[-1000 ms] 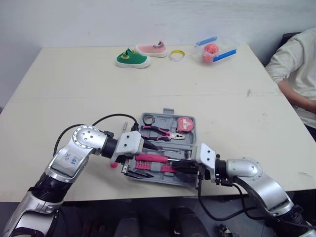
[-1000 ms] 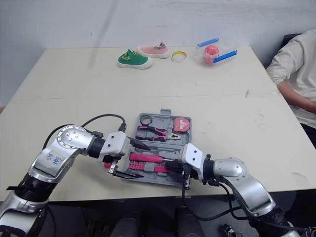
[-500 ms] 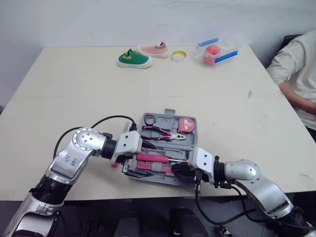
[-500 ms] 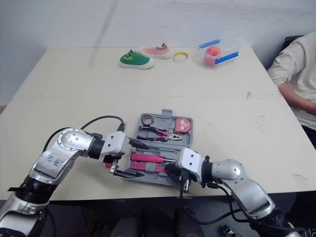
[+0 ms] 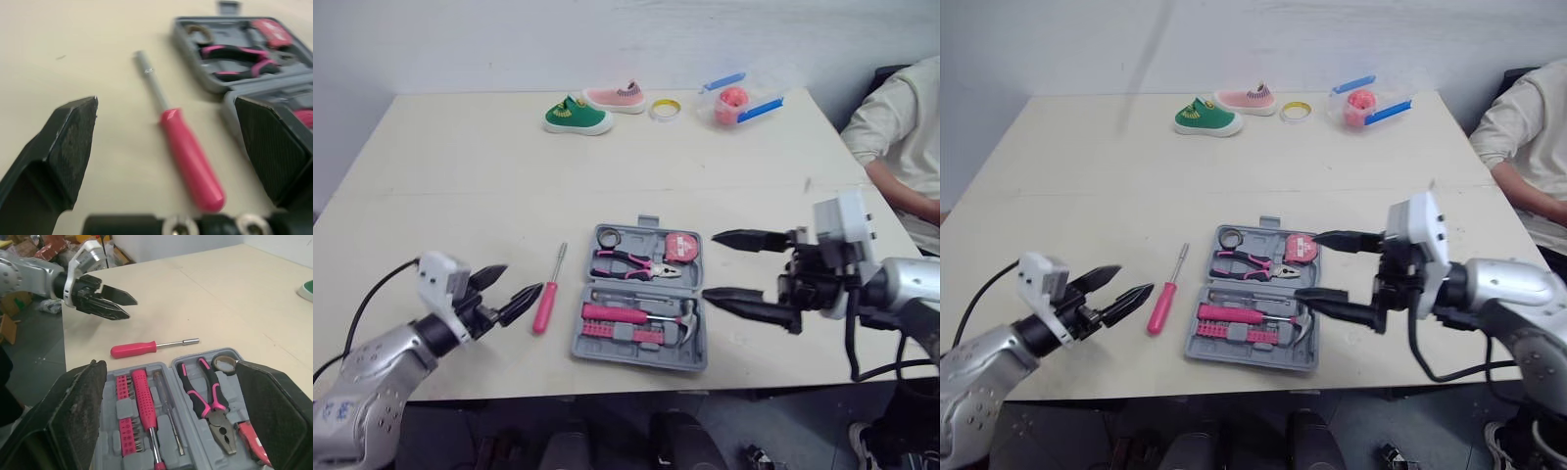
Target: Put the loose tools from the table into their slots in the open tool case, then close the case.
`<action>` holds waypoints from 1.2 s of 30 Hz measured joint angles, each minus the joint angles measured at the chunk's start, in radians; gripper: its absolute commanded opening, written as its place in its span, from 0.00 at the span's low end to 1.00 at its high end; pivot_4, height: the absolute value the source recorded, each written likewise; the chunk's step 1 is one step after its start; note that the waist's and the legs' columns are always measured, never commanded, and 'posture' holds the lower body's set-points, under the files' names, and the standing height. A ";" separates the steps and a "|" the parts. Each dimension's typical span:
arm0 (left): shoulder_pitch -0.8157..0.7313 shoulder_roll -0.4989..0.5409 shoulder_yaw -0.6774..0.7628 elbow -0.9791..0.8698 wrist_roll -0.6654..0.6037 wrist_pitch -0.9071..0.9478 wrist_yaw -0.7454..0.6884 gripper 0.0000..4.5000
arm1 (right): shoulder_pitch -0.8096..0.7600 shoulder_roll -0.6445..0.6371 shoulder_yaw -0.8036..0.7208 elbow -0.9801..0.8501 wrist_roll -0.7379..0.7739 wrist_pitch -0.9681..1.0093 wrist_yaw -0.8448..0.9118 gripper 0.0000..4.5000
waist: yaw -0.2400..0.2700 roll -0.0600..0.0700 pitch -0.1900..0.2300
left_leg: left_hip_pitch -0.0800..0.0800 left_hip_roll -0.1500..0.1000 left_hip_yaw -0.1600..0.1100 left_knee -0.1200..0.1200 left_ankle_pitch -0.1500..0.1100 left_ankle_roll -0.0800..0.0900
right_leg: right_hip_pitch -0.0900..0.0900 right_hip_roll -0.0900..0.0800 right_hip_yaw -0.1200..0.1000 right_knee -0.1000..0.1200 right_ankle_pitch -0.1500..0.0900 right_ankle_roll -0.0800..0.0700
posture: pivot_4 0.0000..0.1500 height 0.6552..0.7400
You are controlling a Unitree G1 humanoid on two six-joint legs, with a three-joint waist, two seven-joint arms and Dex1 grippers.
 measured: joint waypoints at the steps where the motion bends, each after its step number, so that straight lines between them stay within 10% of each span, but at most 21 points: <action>1: 0.006 0.000 0.007 -0.010 0.000 0.002 0.013 1.00 | 0.005 -0.002 -0.002 0.002 0.000 0.000 0.002 0.99 | 0.003 0.000 0.000 | 0.000 0.000 0.000 0.000 0.000 0.000 | 0.000 0.000 0.000 0.000 0.000 0.000 | 1.00 1.00; 17: -0.201 0.056 -0.366 -0.070 0.058 0.422 0.294 1.00 | 0.069 0.031 0.086 -0.052 -0.092 -0.065 -0.052 0.99 | 0.009 0.000 0.000 | 0.000 0.000 0.001 0.000 0.000 0.000 | -0.001 0.001 0.001 0.000 0.000 0.000 | 1.00 1.00; 27: -0.255 -0.017 -0.357 0.009 0.174 0.403 0.362 0.13 | 0.059 0.032 0.089 -0.070 -0.095 -0.065 -0.088 1.00 | 0.010 0.004 -0.002 | 0.002 -0.001 0.001 -0.001 0.000 -0.001 | 0.000 0.001 0.002 0.001 0.000 0.000 | 1.00 1.00; 36: -0.469 0.338 -0.337 0.047 0.074 0.326 -0.038 0.12 | 0.099 -0.017 0.077 -0.110 -0.036 -0.042 -0.068 1.00 | 0.016 0.000 0.000 | -0.003 -0.001 0.000 -0.001 0.001 -0.003 | -0.002 0.000 0.000 -0.002 -0.001 -0.001 | 1.00 1.00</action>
